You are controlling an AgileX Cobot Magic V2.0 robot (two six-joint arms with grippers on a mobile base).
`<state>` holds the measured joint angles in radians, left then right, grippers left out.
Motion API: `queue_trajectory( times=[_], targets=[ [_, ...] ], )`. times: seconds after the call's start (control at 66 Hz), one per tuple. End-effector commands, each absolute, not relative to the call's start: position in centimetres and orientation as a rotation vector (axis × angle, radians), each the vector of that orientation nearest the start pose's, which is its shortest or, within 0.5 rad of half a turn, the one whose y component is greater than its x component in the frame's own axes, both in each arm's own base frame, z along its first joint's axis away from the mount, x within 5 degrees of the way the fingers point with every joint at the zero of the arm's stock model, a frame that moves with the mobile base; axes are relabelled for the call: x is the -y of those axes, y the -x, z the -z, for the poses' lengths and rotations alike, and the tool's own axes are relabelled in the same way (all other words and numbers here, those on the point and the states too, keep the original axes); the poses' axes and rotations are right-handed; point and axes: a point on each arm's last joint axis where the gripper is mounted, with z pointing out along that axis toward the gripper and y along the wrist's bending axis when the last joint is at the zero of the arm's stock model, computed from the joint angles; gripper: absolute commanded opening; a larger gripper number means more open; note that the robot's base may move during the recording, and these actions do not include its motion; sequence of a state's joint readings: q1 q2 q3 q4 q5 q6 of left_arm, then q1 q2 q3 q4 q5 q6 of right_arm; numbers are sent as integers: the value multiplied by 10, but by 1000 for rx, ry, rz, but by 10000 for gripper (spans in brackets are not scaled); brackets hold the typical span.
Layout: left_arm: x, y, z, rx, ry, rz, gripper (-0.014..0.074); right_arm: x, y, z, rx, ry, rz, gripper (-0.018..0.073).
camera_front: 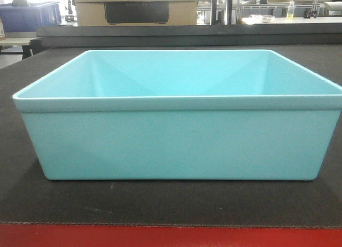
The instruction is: Fetch blue bin and place on conveyor start
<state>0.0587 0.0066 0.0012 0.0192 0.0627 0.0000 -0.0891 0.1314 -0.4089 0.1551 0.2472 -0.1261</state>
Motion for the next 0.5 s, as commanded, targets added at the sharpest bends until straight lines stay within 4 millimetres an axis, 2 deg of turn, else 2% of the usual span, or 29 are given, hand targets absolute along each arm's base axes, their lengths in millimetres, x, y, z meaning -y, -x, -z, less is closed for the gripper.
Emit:
queue_trajectory(
  times=[0.0,0.485],
  targets=[
    [-3,-56,-210,-1518,32,-57,-111,1,-41,-321,-1425,-48,50,-162],
    [-3,-56,-210,-1518,32,-57,-111,2,-41,-321,-1422,-46,68,-162]
  ],
)
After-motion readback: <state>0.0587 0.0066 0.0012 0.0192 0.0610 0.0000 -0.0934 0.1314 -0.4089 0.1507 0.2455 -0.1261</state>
